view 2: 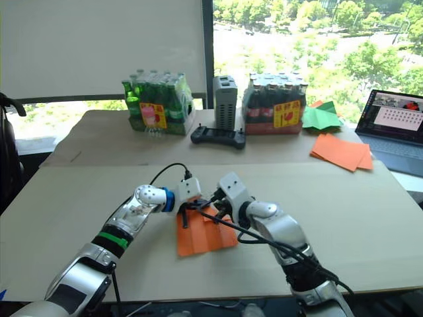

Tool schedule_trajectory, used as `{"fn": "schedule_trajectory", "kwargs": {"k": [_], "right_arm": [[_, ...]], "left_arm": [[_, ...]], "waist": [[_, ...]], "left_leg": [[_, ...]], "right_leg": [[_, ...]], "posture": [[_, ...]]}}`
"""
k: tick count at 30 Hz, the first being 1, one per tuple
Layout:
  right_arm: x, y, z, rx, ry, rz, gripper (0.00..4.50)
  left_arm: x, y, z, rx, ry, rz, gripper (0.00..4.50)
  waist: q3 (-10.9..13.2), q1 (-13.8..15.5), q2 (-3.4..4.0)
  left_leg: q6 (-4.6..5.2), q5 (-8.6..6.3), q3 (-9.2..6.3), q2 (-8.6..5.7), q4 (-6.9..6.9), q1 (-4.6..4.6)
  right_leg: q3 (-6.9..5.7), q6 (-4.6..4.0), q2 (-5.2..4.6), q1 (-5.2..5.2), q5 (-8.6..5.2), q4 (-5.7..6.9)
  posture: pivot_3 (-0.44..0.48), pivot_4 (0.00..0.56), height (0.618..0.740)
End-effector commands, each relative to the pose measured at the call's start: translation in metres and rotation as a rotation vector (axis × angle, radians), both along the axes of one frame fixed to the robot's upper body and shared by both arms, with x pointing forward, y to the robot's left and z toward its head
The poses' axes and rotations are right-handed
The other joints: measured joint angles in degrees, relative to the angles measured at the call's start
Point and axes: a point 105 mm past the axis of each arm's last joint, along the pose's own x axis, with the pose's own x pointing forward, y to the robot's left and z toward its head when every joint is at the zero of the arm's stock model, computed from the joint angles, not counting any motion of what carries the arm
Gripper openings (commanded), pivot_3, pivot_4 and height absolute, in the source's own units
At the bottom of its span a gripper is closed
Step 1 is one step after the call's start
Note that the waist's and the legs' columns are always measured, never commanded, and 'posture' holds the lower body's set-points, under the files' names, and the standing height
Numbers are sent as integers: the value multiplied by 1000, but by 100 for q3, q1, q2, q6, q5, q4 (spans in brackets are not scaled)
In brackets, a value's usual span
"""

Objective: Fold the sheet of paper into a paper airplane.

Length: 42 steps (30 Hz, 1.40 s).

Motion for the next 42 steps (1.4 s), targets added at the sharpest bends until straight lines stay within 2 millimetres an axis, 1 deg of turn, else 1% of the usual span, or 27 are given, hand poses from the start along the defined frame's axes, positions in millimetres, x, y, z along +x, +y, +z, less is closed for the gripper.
{"fn": "schedule_trajectory", "kwargs": {"k": [1,3,5,8,10,15,19,23,26,29,33,36,39,41,42], "right_arm": [[6,10,9,-1,-69,34,19],[6,10,6,-5,-61,37,19],[6,7,-5,-29,-22,18,19],[3,-3,-20,-56,47,-18,19],[1,-8,-25,-69,69,-29,19],[-6,-21,-32,-88,97,-48,19],[-13,-26,-35,-97,109,-52,19],[-24,-35,-38,-104,132,-68,19],[-29,-42,-41,-114,143,-85,19],[-34,-48,-43,-123,153,-91,19],[-36,-47,-42,-122,154,-90,19],[-32,-44,-36,-105,132,-97,19],[-26,-38,-20,-53,67,-87,19],[-21,-35,-6,13,17,-92,19],[-21,-33,5,59,-24,-72,19]], "left_arm": [[-1,0,-3,24,3,-3,0],[-2,1,-3,24,3,-3,0],[-1,2,-2,25,1,-1,0],[-2,2,-2,24,0,1,0],[-2,2,-2,25,0,1,0],[-3,2,-3,26,2,-3,0],[-4,3,-4,27,3,-4,0],[-3,2,-4,28,2,-6,0],[-3,2,-4,29,1,-8,0],[-3,2,-4,30,1,-10,0],[-2,1,-4,30,0,-12,0],[-2,0,-3,28,-1,-13,0],[-1,0,-1,22,-6,-10,0],[0,0,3,2,-15,-4,0],[1,2,8,-10,-24,1,0]], "waist": [[0,-3,0],[0,-3,0],[0,-3,0],[0,-4,0],[0,-2,0],[0,7,0],[0,8,0],[0,22,0],[0,21,0],[0,31,0],[0,36,0],[0,40,0],[0,39,-1],[1,38,-1],[2,37,-2]], "left_leg": [[0,0,1,-1,0,0],[1,-1,2,-2,1,-3],[1,0,1,-1,0,-4],[1,-1,1,-1,0,-3],[1,-1,1,-1,0,-3],[2,-1,1,-1,0,-3],[3,-2,0,-1,0,-1],[4,-3,-2,0,0,0],[5,-4,-2,0,1,1],[6,-4,-2,1,1,3],[6,-5,-2,0,1,3],[6,-5,-2,1,1,4],[6,-5,-2,1,1,4],[6,-4,-3,2,1,4],[6,-4,-2,2,1,3]], "right_leg": [[1,-1,0,0,0,0],[3,-2,0,-4,1,0],[3,-2,0,-6,1,1],[3,-2,0,-6,1,1],[3,-1,0,-6,1,1],[2,-1,0,-2,0,-1],[2,2,0,3,-2,-3],[-1,17,0,8,-10,-5],[-1,19,-1,11,-12,-8],[-1,42,-1,13,-26,-8],[-1,44,-2,14,-27,-9],[-1,47,-2,15,-29,-9],[-1,48,-1,15,-30,-9],[-1,48,-1,14,-30,-9],[-1,48,-1,13,-30,-8]], "posture": [[0,150,699],[0,150,699],[0,150,699],[0,150,699],[0,150,699],[0,150,699],[0,150,699],[0,150,699],[0,150,699],[0,150,699],[0,150,699],[0,150,699],[0,150,699],[0,150,699],[0,150,699]]}}
